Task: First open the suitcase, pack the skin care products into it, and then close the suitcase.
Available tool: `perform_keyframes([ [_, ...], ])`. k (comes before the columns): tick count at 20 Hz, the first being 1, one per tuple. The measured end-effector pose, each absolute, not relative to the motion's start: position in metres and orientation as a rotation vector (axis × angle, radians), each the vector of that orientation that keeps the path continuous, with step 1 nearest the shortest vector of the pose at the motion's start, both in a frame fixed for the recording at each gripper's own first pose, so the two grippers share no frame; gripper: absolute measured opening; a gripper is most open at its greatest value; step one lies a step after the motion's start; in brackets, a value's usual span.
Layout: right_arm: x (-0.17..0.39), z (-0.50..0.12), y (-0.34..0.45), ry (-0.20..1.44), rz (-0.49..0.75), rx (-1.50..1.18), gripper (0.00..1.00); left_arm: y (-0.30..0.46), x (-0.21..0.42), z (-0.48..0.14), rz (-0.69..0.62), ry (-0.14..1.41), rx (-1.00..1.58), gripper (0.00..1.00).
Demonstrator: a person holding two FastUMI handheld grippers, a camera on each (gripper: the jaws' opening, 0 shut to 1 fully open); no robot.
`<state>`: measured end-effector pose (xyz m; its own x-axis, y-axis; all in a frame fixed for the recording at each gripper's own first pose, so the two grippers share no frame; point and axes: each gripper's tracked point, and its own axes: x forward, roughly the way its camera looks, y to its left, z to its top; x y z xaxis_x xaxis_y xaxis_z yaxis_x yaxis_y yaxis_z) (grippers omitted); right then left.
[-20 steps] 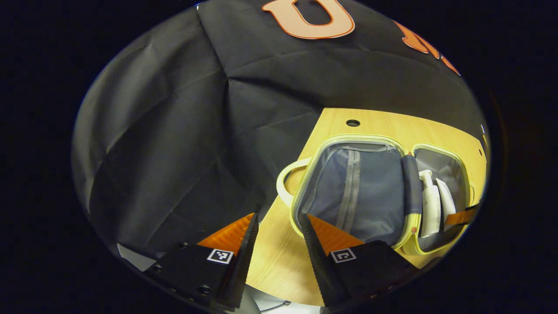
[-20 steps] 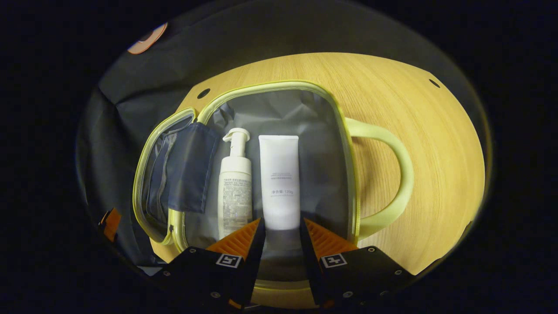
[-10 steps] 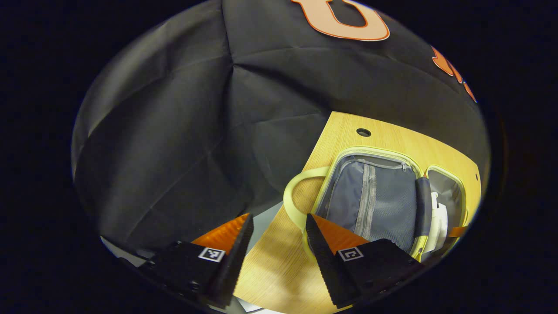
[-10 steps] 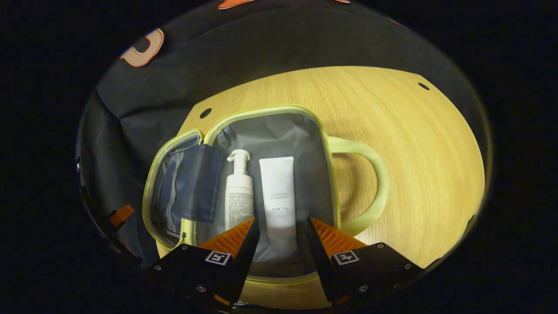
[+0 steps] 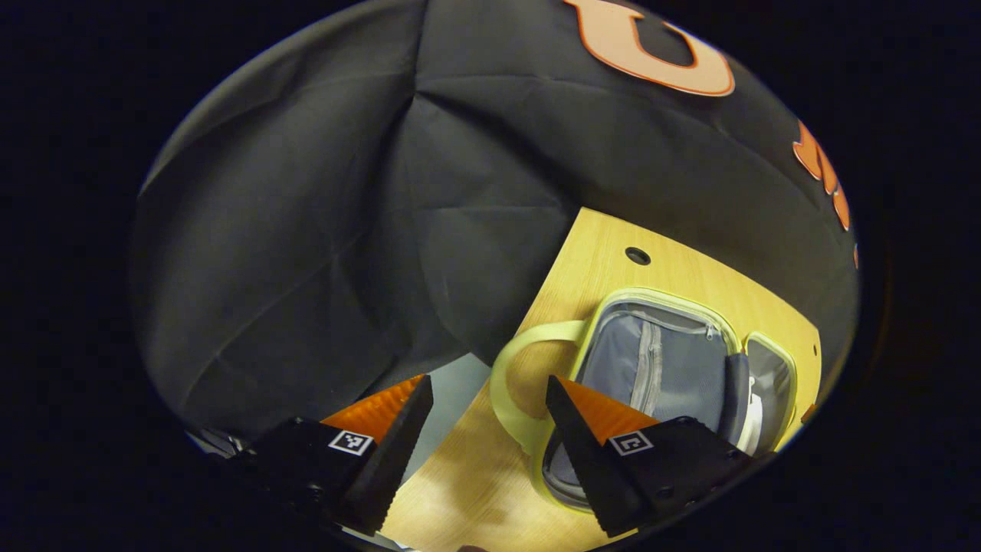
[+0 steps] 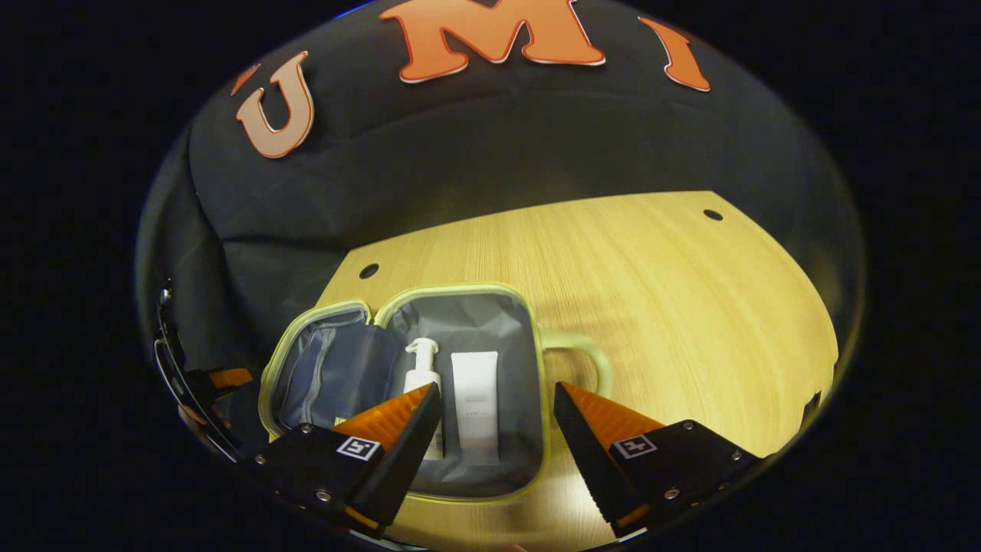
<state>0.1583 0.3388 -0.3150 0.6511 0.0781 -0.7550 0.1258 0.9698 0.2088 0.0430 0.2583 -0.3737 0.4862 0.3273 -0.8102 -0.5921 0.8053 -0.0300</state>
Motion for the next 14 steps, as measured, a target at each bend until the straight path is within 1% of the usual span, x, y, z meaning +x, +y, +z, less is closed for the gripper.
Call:
perform_keyframes([
  [3, 0.161, -0.291, 0.327, 0.786, -0.031, 0.211, 0.94, 0.262, 0.042, -0.392, 0.539, 0.949, -0.379, 0.98],
  [6, 0.165, -0.266, 0.309, 0.717, -0.043, 0.160, 0.94, 0.258, 0.054, -0.410, 0.504, 0.968, -0.424, 0.97],
  [7, 0.167, -0.255, 0.304, 0.691, -0.047, 0.148, 0.95, 0.257, 0.057, -0.418, 0.500, 0.973, -0.431, 0.82],
  [8, 0.169, -0.245, 0.295, 0.666, -0.056, 0.131, 0.95, 0.255, 0.058, -0.423, 0.485, 0.994, -0.447, 0.77],
  [9, 0.173, -0.237, 0.289, 0.639, -0.058, 0.116, 0.94, 0.254, 0.058, -0.426, 0.478, 1.003, -0.455, 0.76],
  [14, 0.174, -0.208, 0.253, 0.570, -0.110, 0.077, 0.94, 0.255, 0.058, -0.435, 0.465, 1.056, -0.474, 0.27],
])
